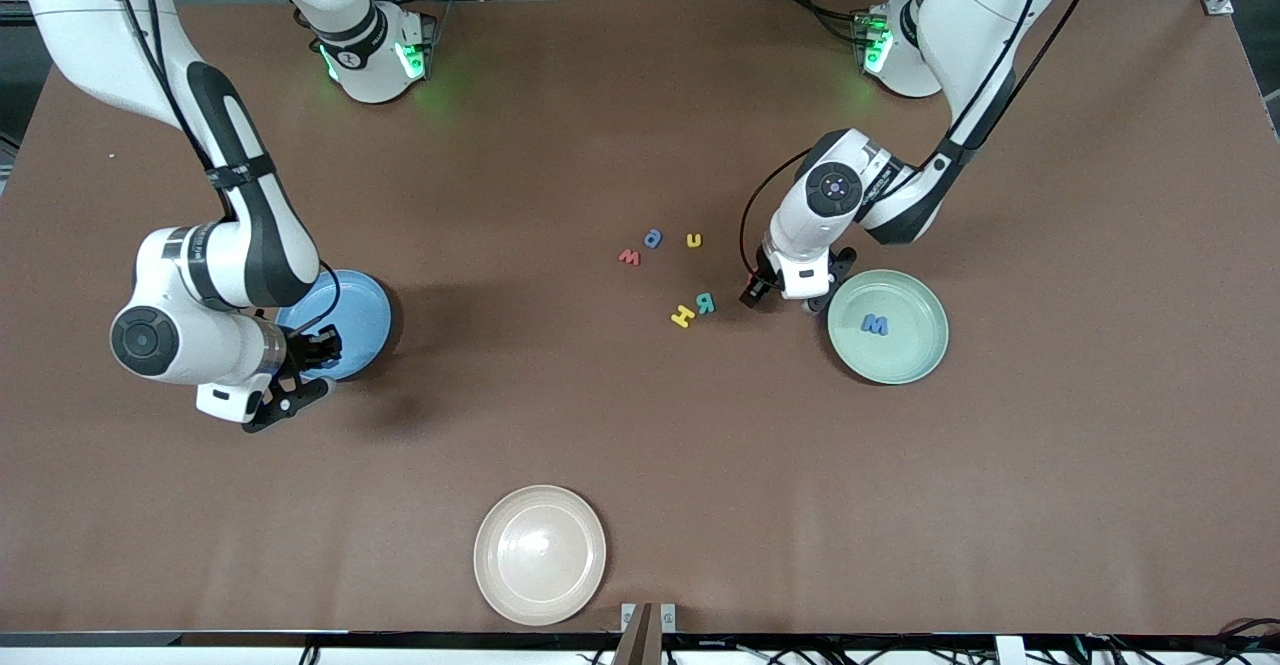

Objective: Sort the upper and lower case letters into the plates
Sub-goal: 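Carry the m to the blue plate while the left gripper reaches the Q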

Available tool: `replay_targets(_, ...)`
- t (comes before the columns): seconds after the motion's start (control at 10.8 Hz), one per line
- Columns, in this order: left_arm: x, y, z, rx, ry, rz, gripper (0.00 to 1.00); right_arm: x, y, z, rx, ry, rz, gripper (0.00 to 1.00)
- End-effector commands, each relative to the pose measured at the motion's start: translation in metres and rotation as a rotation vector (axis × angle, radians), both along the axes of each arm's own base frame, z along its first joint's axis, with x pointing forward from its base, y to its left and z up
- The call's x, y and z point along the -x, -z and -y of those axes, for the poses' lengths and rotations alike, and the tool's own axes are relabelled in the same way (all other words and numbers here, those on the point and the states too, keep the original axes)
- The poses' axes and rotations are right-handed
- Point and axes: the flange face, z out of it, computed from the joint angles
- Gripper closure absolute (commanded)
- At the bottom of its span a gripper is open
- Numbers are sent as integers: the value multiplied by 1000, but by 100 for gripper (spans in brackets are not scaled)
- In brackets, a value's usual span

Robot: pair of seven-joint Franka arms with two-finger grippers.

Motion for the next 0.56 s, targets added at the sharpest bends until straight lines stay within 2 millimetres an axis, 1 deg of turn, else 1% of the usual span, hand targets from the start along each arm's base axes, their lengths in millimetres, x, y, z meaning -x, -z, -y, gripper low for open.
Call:
replay_targets(0.0,-2,8,6,1,-7,6,37,17,14,4,-2,-20,-14,100)
replay_targets(0.19,5,10,11,-2,5,0,43,27,30,7,1,-18,-10,100)
replay_targets(0.28,6,11,12,-3,-1,-2,44,30,34,10,5,-15,-4,100)
replay_targets(0.47,11,11,18,-4,11,-3,44,30,35,11,6,-13,-4,100)
